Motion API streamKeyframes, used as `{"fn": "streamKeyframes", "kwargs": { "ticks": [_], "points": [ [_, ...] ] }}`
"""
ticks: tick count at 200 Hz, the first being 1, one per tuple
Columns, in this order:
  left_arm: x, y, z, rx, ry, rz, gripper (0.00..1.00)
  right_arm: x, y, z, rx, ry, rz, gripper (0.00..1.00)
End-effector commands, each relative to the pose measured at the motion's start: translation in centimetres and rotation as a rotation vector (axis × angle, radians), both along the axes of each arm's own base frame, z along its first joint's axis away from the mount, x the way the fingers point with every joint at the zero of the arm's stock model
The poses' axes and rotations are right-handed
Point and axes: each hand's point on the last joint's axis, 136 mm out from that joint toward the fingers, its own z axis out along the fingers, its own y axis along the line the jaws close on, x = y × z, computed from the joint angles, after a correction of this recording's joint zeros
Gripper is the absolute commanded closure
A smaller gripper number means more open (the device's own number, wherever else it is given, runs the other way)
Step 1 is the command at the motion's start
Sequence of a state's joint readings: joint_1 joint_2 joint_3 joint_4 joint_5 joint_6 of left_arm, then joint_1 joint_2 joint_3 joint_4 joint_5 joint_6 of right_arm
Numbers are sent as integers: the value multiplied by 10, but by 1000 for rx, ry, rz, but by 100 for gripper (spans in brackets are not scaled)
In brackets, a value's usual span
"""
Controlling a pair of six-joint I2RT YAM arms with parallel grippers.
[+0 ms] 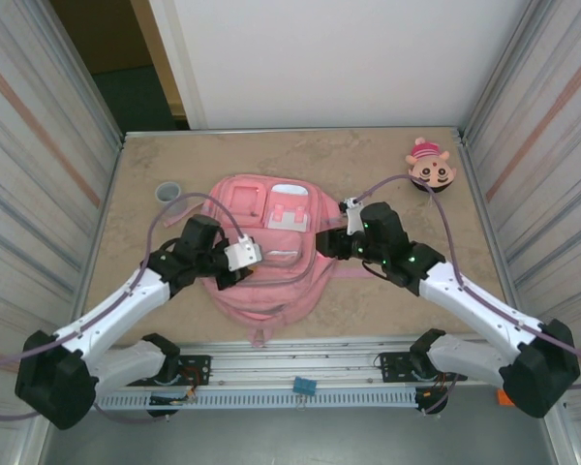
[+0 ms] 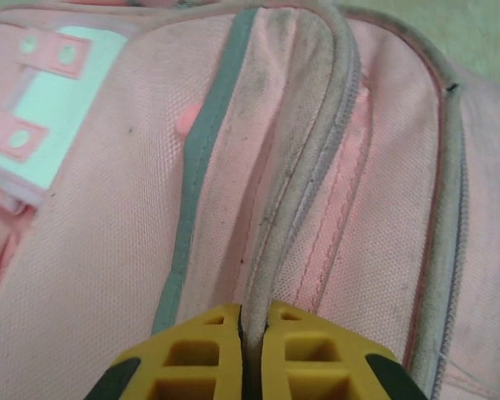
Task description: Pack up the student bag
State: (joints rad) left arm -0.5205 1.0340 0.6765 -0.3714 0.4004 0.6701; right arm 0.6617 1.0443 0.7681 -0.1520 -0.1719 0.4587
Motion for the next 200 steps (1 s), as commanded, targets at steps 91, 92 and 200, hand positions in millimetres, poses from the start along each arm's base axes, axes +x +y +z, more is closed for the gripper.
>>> {"fn": "streamKeyframes", "kwargs": {
  "ticks": [91, 92, 200],
  "points": [
    [4, -15, 53, -451, 83, 57, 100, 17, 20, -1, 251, 196, 104, 36],
    [4, -15, 53, -451, 83, 59, 100, 17, 21, -1, 251, 197, 106, 36],
    [10, -7, 56, -466, 64, 83, 100, 21, 61, -32, 285, 342, 323, 40]
  ]
}}
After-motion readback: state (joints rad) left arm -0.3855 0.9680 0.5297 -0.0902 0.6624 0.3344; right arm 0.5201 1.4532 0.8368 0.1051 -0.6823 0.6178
